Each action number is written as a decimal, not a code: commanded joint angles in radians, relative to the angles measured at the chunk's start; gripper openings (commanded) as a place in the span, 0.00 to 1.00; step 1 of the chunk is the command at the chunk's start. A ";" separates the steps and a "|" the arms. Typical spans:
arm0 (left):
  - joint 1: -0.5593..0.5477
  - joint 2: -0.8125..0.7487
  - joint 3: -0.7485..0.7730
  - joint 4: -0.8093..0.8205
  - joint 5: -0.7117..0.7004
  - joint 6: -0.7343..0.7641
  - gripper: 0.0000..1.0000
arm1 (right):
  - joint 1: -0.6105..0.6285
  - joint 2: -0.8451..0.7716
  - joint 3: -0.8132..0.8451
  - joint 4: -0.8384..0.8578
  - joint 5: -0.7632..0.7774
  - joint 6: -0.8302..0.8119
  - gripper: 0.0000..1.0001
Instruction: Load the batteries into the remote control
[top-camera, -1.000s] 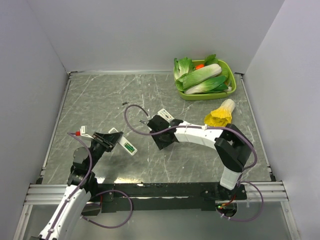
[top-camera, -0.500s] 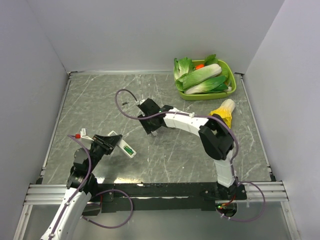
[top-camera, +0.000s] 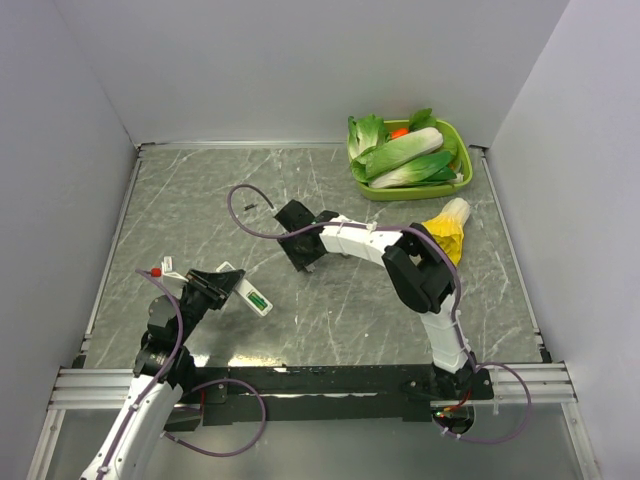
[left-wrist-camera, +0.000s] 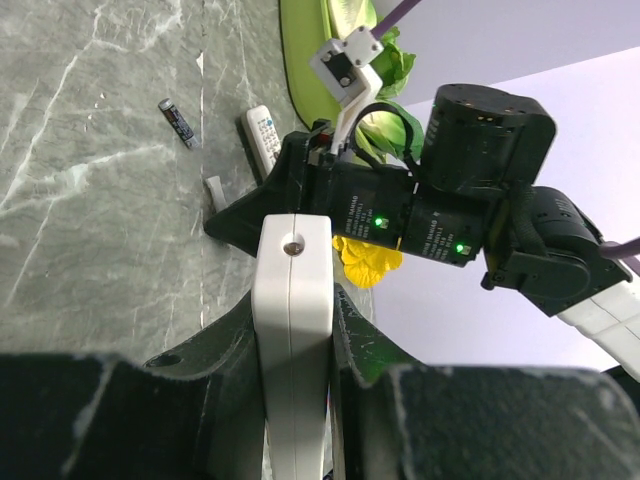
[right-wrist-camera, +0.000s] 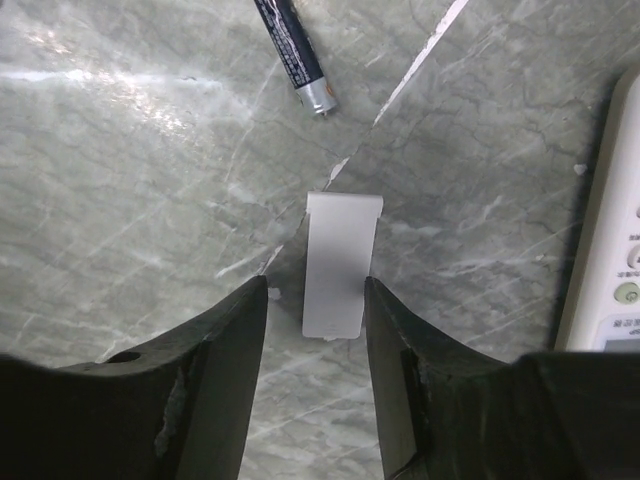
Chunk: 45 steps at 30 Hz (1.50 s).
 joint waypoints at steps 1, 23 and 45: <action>0.001 0.003 -0.085 0.057 0.006 0.000 0.02 | -0.011 0.033 0.024 -0.020 0.004 -0.007 0.50; -0.001 0.020 -0.093 0.097 0.027 -0.014 0.02 | -0.015 -0.352 -0.545 -0.016 0.037 0.260 0.31; -0.001 -0.020 -0.088 0.062 0.037 -0.024 0.02 | 0.125 -0.392 -0.578 0.044 -0.127 0.306 0.52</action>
